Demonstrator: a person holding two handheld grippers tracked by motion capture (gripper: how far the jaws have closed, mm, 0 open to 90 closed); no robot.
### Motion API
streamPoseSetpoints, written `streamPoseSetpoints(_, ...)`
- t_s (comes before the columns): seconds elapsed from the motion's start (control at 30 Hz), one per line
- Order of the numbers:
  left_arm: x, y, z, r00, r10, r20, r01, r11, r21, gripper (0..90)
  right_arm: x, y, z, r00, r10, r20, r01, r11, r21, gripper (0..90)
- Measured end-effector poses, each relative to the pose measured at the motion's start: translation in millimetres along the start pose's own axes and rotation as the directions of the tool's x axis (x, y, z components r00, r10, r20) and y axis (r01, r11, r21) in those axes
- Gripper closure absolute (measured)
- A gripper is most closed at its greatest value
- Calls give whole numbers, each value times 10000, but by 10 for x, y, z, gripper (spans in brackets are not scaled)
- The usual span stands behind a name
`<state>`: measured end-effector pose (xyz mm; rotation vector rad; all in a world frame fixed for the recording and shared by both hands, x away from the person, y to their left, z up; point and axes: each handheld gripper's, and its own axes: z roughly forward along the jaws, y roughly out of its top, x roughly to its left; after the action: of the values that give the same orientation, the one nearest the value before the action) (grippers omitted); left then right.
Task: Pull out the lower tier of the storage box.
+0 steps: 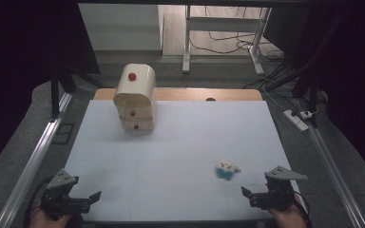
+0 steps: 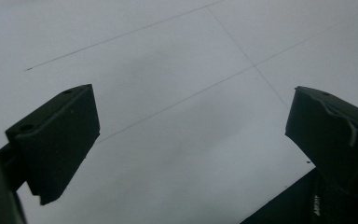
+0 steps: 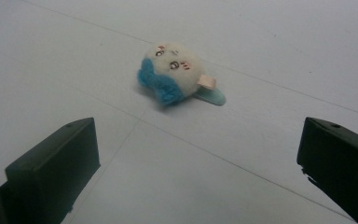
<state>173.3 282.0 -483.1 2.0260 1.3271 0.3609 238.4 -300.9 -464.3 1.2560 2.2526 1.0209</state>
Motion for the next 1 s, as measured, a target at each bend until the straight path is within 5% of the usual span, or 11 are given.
streamPoseSetpoints(0.6,51,-9,-12,9984,-367,440,373,9992,-123,27,17,1,8,9996,-142,-246,145,9998,126,0)
streamPoseSetpoints(1.0,34,22,13,9986,-272,451,268,9996,87,0,18,3,18,9995,-147,-284,153,9996,230,0)
